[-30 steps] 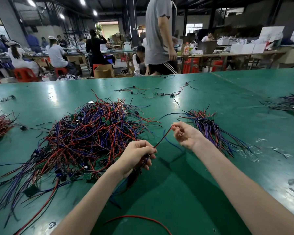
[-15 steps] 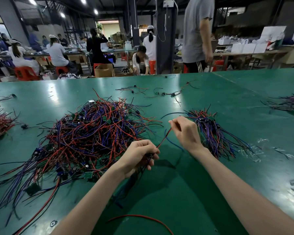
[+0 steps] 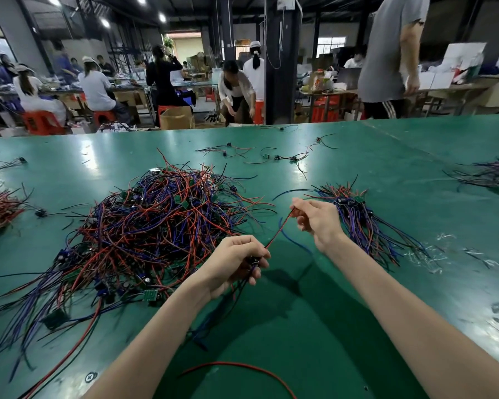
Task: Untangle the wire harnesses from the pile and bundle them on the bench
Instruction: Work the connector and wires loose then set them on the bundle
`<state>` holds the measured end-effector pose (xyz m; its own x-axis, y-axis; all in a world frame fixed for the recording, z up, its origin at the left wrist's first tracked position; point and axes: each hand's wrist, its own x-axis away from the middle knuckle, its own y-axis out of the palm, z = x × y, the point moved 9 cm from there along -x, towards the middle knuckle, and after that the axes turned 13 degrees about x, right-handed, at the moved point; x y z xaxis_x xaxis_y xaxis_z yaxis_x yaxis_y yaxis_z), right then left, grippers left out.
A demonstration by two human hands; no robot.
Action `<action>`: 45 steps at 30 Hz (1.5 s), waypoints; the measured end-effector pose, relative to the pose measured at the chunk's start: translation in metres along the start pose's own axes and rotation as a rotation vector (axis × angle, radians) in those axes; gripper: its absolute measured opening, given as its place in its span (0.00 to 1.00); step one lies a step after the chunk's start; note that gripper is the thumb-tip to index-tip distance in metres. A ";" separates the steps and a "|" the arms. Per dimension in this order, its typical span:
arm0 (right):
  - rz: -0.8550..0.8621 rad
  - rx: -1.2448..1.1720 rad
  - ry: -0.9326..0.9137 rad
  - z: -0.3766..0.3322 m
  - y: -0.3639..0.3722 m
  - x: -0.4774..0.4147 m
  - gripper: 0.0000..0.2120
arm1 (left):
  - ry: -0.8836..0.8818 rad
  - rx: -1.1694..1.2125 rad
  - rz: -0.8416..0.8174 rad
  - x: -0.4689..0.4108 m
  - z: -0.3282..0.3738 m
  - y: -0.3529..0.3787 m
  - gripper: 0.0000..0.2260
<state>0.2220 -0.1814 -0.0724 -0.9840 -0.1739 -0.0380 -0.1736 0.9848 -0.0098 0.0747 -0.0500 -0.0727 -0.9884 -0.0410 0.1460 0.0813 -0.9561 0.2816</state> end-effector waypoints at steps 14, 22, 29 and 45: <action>-0.084 0.025 0.152 -0.005 0.026 0.026 0.24 | 0.152 0.012 0.172 -0.006 0.017 -0.018 0.08; -0.360 0.240 -0.046 -0.013 0.093 0.092 0.11 | 0.259 0.120 0.335 -0.004 0.029 -0.040 0.05; -0.391 0.069 -0.012 -0.001 0.098 0.106 0.12 | 0.195 0.269 0.251 -0.008 0.024 -0.038 0.03; -0.417 0.350 -0.126 -0.009 0.089 0.093 0.09 | 0.331 0.150 0.183 -0.001 0.039 -0.035 0.06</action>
<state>0.1145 -0.1100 -0.0676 -0.8189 -0.5685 -0.0785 -0.5026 0.7765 -0.3801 0.0778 -0.0051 -0.0454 -0.9417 -0.3213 -0.1000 0.2531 -0.8722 0.4185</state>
